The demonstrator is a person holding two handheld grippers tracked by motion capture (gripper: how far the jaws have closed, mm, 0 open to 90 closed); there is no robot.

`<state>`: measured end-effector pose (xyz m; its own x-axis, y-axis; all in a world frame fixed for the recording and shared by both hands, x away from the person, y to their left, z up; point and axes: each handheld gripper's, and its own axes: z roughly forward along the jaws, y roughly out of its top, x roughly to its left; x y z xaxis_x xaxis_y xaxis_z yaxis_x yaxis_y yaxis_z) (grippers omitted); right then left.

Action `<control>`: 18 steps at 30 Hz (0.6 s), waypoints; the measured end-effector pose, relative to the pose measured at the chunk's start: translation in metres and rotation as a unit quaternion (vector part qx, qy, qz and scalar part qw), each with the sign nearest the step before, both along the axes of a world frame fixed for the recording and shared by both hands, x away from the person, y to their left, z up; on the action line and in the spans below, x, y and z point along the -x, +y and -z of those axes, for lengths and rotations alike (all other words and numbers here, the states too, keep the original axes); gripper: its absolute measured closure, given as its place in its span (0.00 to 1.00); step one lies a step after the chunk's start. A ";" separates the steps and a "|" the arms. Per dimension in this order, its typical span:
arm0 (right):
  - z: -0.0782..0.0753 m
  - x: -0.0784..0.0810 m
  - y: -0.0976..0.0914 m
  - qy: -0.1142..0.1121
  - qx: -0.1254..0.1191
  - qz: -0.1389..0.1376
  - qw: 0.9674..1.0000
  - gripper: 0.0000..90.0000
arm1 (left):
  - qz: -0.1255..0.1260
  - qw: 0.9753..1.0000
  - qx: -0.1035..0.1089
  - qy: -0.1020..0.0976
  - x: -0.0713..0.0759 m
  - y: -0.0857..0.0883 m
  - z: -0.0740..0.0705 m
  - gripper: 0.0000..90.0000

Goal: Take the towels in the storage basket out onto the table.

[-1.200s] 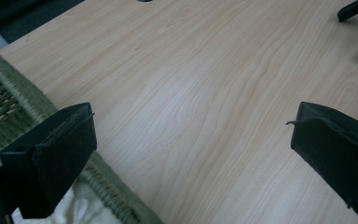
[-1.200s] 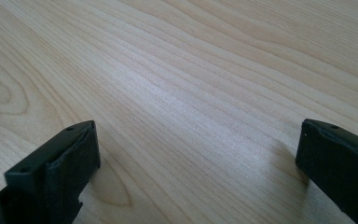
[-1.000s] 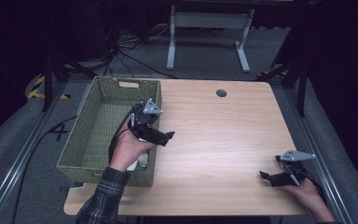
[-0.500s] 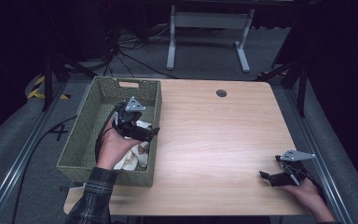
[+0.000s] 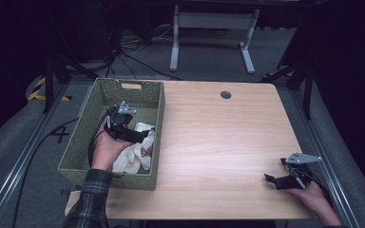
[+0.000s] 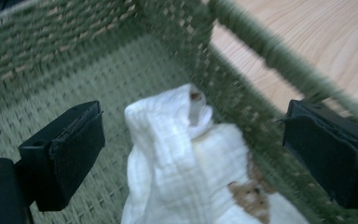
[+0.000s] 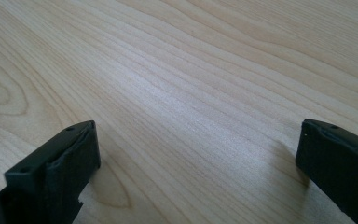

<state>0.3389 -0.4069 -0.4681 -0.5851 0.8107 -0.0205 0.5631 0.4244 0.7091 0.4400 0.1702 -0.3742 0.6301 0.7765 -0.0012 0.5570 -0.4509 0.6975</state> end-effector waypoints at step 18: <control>0.000 0.000 0.000 0.000 0.000 0.000 1.000 0.00 | 0.004 0.991 -0.065 0.119 -0.013 -0.007 0.038 0.16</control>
<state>0.3389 -0.4069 -0.4682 -0.5851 0.8107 -0.0201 0.5632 0.4241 0.7092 0.4534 0.1636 -0.4122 0.6300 0.7749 -0.0515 0.6952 -0.5332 0.4821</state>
